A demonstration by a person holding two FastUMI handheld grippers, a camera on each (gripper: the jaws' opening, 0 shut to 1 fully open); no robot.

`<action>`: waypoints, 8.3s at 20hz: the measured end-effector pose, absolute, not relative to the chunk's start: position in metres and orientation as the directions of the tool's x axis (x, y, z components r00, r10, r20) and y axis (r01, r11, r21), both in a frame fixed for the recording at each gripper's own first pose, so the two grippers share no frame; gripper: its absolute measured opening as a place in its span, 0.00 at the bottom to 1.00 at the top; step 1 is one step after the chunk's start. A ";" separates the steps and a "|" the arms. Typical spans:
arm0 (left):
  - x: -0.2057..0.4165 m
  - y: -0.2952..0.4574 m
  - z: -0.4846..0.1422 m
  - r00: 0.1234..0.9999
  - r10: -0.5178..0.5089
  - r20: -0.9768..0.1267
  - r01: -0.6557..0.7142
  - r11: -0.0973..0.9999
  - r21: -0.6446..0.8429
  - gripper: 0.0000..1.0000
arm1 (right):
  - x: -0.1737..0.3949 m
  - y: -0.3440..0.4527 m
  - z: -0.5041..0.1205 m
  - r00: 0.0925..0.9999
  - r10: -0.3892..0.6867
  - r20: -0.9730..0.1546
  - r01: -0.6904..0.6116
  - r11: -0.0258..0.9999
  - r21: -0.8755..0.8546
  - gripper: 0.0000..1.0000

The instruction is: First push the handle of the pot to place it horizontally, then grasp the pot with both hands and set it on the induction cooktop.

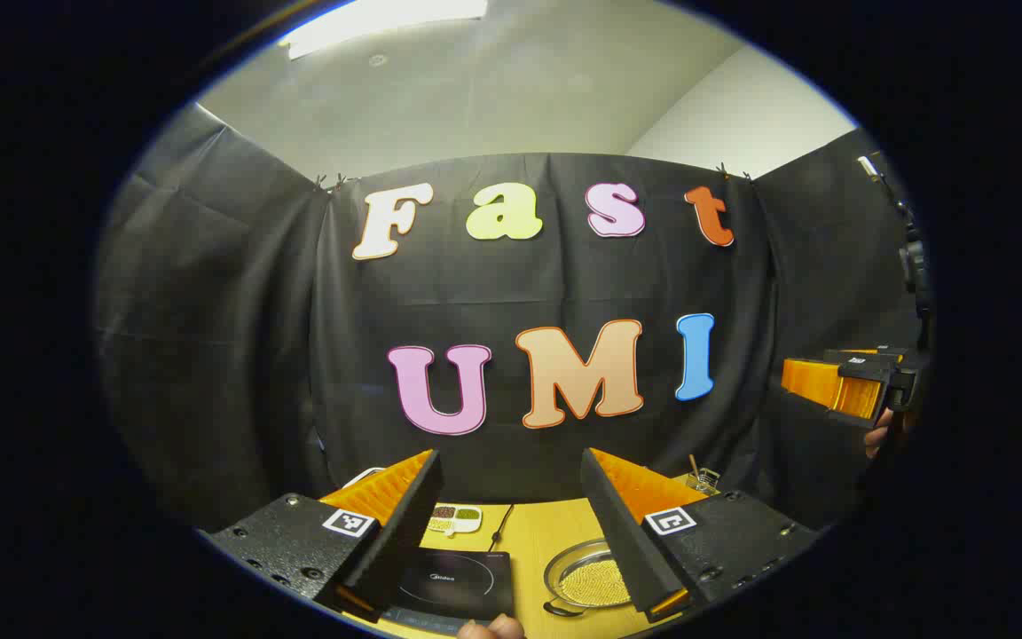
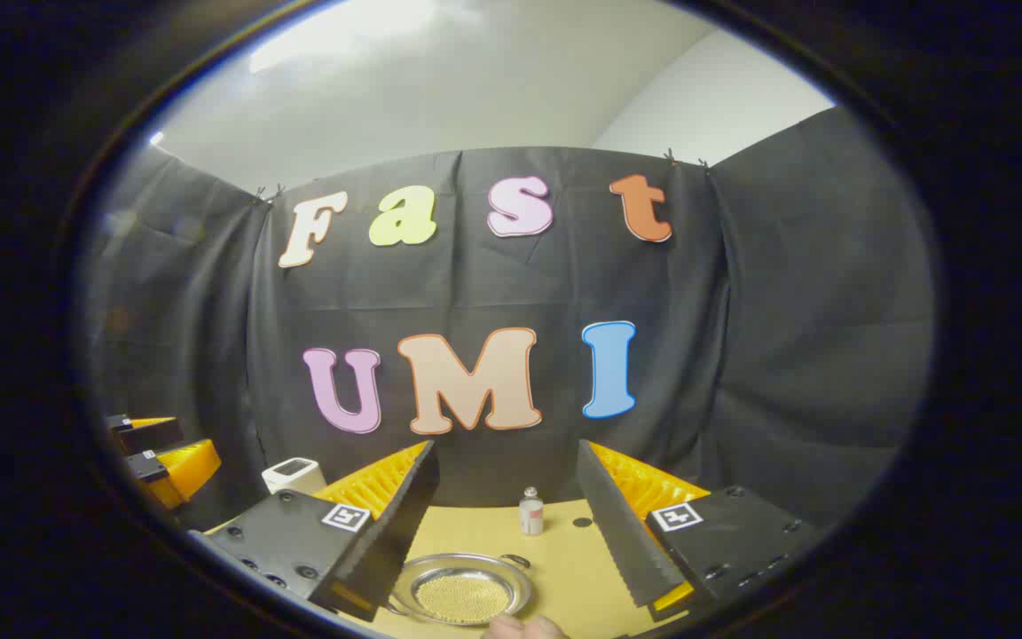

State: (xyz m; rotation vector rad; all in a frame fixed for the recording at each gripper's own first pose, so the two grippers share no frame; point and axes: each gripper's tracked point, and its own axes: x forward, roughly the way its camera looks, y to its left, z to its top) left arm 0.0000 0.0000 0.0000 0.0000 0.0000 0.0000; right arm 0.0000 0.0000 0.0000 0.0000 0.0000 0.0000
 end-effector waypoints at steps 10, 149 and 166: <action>-0.001 0.001 -0.004 1.000 0.019 -0.012 -0.019 1.000 -0.011 0.94 | 0.003 0.004 0.003 1.000 0.016 0.006 -0.016 1.000 -0.026 0.99; 0.114 -0.026 -0.367 0.607 -0.397 -0.688 0.125 0.903 -0.411 0.97 | 0.096 -0.035 -0.458 0.576 -0.167 -0.800 0.088 0.986 -0.143 0.79; 0.113 -0.075 -0.508 0.325 -0.356 -0.876 0.035 0.930 -0.365 0.84 | 0.113 -0.056 -0.544 0.414 -0.012 -0.910 0.058 0.998 0.013 0.75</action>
